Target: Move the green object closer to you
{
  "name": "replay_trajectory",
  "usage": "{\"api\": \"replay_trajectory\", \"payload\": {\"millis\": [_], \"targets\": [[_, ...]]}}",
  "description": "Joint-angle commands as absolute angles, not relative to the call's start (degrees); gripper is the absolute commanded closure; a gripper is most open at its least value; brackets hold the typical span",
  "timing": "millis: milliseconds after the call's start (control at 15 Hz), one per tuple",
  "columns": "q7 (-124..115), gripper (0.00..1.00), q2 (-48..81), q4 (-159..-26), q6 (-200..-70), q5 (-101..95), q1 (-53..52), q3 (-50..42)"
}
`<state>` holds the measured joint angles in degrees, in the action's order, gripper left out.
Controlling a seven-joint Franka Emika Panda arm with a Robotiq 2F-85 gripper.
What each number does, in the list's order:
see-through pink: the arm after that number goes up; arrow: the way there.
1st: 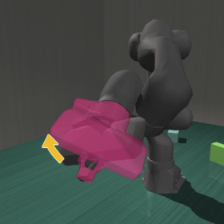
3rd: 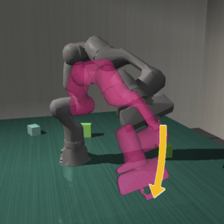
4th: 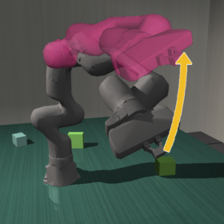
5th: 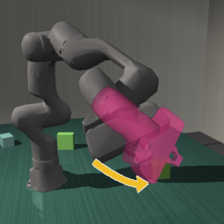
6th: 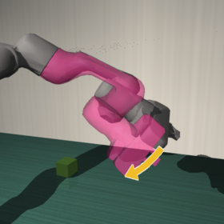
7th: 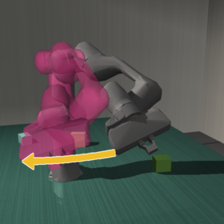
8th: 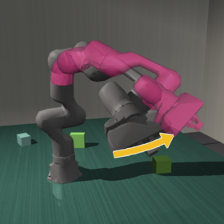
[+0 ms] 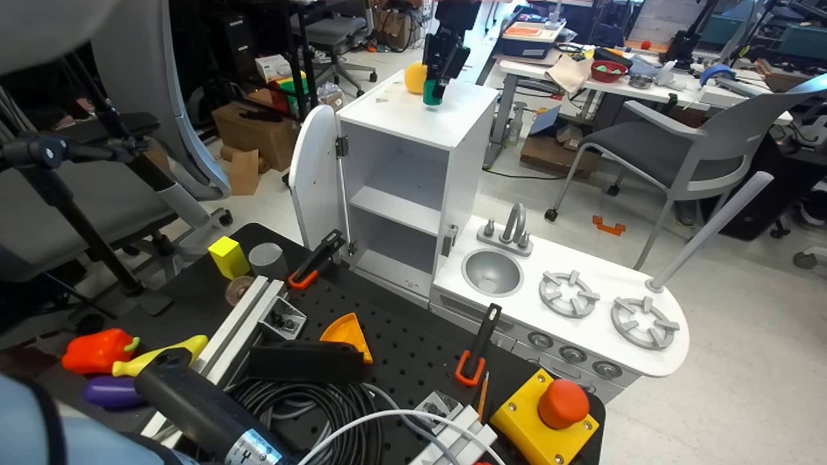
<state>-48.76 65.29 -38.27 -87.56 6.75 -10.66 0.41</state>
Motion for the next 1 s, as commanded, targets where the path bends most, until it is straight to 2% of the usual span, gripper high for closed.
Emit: {"api": "replay_trajectory", "payload": {"millis": [0,467,933], "targets": [[-47.0,0.82,62.4,-42.0,-84.1,5.5,-11.3,0.1],[-44.7,0.82,61.0,-45.9,-80.6,4.1,-12.3,0.2],[-41.5,0.82,61.5,-46.9,-84.5,3.7,-13.7,0.3]]}}
